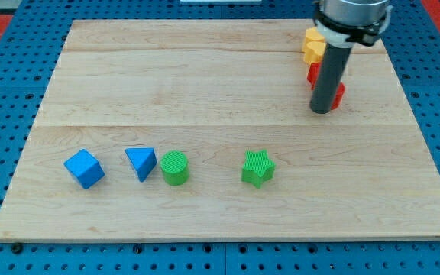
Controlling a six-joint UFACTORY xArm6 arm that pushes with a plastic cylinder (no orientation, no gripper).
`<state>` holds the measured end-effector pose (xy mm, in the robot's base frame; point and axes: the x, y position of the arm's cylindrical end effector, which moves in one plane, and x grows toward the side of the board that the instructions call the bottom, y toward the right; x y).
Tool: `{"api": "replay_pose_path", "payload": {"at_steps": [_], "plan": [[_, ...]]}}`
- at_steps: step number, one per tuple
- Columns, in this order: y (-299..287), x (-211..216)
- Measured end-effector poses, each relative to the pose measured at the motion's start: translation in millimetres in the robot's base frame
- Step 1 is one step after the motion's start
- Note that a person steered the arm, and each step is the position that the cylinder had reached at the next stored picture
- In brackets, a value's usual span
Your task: Push the green star towards center
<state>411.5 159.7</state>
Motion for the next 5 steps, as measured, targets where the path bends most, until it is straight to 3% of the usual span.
{"api": "replay_pose_path", "payload": {"at_steps": [1, 2, 3, 5], "plan": [[-6.4, 27.5], [9.7, 106.8], [-37.8, 174.2], [-67.8, 175.2]]}}
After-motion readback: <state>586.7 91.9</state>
